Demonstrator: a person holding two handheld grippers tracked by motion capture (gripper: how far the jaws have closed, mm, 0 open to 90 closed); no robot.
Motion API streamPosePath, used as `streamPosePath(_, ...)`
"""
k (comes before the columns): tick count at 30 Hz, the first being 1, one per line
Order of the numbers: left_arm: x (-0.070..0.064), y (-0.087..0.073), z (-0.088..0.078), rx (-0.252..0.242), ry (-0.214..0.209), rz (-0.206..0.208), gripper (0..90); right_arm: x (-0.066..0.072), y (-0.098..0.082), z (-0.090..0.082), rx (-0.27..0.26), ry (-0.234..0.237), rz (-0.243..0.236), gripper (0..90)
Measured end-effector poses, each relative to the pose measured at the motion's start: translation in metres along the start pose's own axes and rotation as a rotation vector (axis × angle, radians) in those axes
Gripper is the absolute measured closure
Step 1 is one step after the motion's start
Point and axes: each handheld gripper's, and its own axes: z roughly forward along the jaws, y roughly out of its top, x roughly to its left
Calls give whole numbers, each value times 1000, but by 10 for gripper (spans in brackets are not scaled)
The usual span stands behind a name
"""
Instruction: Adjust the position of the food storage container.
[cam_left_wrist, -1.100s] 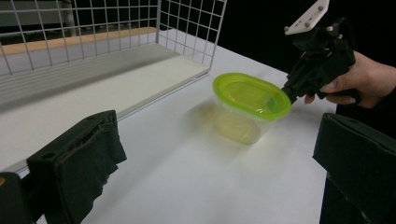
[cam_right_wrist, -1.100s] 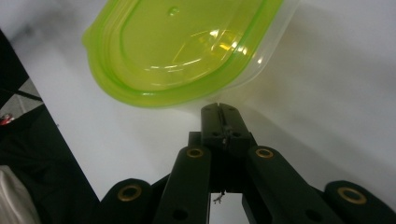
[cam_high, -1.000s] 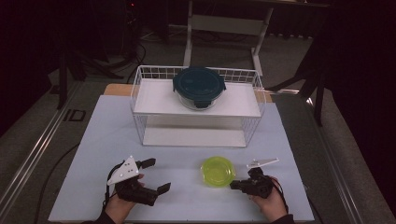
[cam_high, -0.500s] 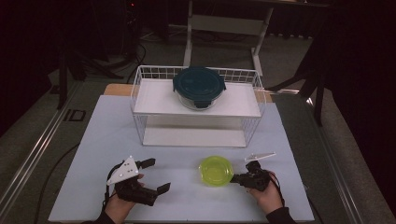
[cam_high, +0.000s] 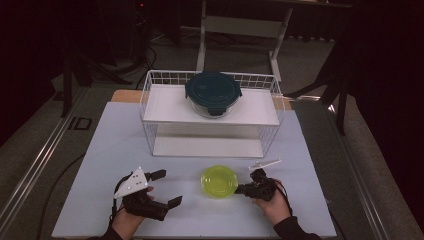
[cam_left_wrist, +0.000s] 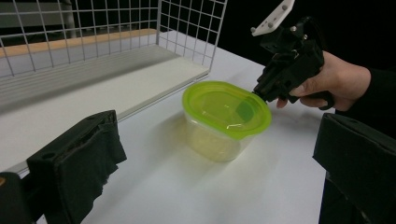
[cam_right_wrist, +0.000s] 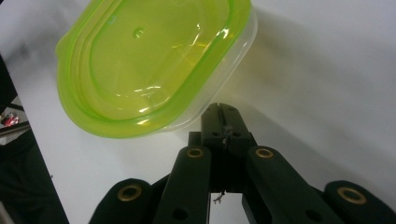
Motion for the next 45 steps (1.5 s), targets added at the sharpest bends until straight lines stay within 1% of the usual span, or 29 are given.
streamPosePath(7,0,0,0,0,-2,1,4,8,9,13,22,3,-39,900)
streamPosePath(13,0,1,0,-2,-3,1,4,14,14,21,23,28,-49,900)
streamPosePath(16,-1,1,0,-3,-5,0,4,16,16,24,26,33,-54,900)
streamPosePath(18,-1,1,0,-4,-7,0,4,20,18,27,36,33,-66,900)
streamPosePath(22,-1,0,0,0,-9,1,4,22,20,28,28,46,-61,900)
streamPosePath(26,-1,1,-1,-3,-7,2,4,23,20,29,32,29,-78,900)
streamPosePath(31,0,1,-1,-4,-7,-2,4,19,18,21,9,20,-62,900)
streamPosePath(36,-1,1,-1,1,-6,1,4,18,15,9,-22,2,-64,898)
streamPosePath(38,-1,2,-1,6,2,-1,4,19,13,4,-34,-7,-61,891)
streamPosePath(41,0,4,-2,7,13,0,4,21,11,-7,-59,-28,-77,822)
streamPosePath(43,1,7,-3,15,20,8,4,24,10,-15,-86,-47,-85,738)
streamPosePath(44,1,9,-3,11,24,11,4,26,9,-20,-98,-50,-90,717)
streamPosePath(45,2,11,-3,21,28,18,4,28,8,-25,-115,-55,-93,683)
